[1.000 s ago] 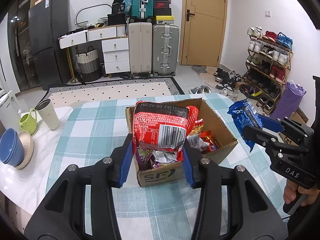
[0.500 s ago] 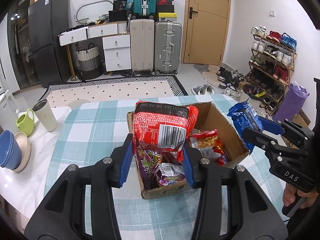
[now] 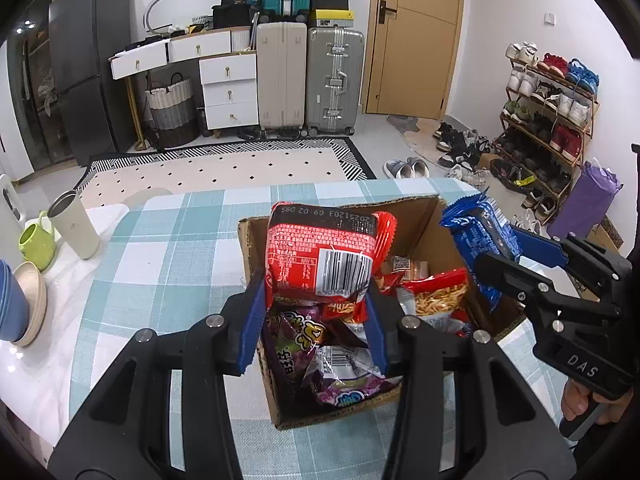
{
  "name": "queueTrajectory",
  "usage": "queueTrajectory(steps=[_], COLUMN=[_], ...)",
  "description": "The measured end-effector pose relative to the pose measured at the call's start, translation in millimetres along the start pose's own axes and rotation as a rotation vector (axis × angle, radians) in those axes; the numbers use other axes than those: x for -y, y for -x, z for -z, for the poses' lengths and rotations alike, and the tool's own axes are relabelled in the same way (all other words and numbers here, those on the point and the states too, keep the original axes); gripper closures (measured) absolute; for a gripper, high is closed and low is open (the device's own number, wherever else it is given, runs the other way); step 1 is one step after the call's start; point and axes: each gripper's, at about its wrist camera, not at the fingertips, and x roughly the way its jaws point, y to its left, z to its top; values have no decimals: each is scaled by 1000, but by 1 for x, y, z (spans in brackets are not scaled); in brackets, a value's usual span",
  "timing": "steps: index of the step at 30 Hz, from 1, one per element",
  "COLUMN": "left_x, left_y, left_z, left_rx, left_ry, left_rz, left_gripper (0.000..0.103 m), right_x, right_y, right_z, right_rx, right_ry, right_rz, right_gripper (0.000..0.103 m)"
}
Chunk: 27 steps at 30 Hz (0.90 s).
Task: Organize snacks
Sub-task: 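Lift both held packs and carry them over the cardboard box, then open both tools to drop the packs into the box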
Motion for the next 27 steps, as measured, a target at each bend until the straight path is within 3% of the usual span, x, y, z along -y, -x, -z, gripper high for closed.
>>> queueTrajectory(steps=[18,20,22,24,27], left_x=[-6,-7,-7,-7,-8], left_y=[-43,-43,-38,-32,-17], left_z=[2,2,2,3,4], left_rx=[-42,-46,-51,-43,-5], left_ry=[-6,1,2,3,6], left_rz=[-4,1,-4,-4,-18], left_gripper=[62,61,57,50,18], right_x=[3,2,3,3,6], right_y=[-30,-26,-20,-15,-4], right_z=[0,0,0,0,1], right_rx=[-20,-1,19,34,52], right_ry=[20,23,23,25,23], right_rz=[9,12,25,36,68], right_gripper=[58,55,35,25,11])
